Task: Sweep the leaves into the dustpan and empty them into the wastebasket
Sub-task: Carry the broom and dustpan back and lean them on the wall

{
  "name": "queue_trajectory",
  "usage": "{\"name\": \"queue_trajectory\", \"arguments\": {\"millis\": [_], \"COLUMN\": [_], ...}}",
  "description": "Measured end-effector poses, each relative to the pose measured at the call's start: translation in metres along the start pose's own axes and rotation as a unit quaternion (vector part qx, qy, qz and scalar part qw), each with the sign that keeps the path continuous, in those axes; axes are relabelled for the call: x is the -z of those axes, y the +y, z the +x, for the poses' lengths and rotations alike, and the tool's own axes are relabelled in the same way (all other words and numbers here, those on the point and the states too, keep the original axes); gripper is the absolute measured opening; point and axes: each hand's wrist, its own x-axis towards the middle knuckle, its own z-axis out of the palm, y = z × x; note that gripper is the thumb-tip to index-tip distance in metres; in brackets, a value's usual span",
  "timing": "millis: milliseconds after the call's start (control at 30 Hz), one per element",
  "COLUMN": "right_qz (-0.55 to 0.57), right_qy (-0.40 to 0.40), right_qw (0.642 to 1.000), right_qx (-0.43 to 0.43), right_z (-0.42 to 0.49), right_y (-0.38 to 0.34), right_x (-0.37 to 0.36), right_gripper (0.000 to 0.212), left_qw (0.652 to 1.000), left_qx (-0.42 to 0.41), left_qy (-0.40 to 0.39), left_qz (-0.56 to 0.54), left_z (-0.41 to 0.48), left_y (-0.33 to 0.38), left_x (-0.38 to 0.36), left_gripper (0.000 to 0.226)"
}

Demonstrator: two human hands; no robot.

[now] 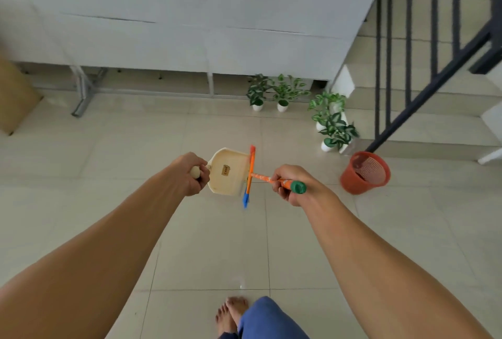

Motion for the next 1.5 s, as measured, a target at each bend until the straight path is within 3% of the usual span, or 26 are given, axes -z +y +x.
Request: {"name": "queue_trajectory", "arguments": {"millis": [233, 467, 867, 1067, 1500], "right_qz": [-0.088, -0.129, -0.156, -0.182, -0.195], "right_qy": [-0.058, -0.101, -0.146, -0.161, -0.154], "right_qw": [0.994, 0.986, 0.977, 0.97, 0.969], "right_qx": [0.0, 0.009, 0.004, -0.011, -0.003], "right_z": [0.001, 0.017, 0.122, 0.174, 0.248], "right_y": [-0.029, -0.07, -0.198, -0.265, -0.367], "right_x": [-0.095, -0.167, -0.232, -0.265, -0.402], "right_gripper": [0.015, 0.018, 0.022, 0.013, 0.022], "left_qw": [0.991, 0.98, 0.967, 0.963, 0.967], "left_qx": [-0.021, -0.052, -0.05, -0.034, -0.009], "left_qy": [0.055, 0.091, 0.133, 0.121, 0.082], "left_qz": [-0.118, -0.172, -0.209, -0.237, -0.24], "left_z": [-0.014, -0.019, 0.052, 0.093, 0.167], "left_y": [0.037, 0.086, 0.224, 0.291, 0.441], "left_x": [0.09, 0.132, 0.12, 0.111, 0.167], "left_gripper": [0.012, 0.016, 0.014, 0.013, 0.009]}}
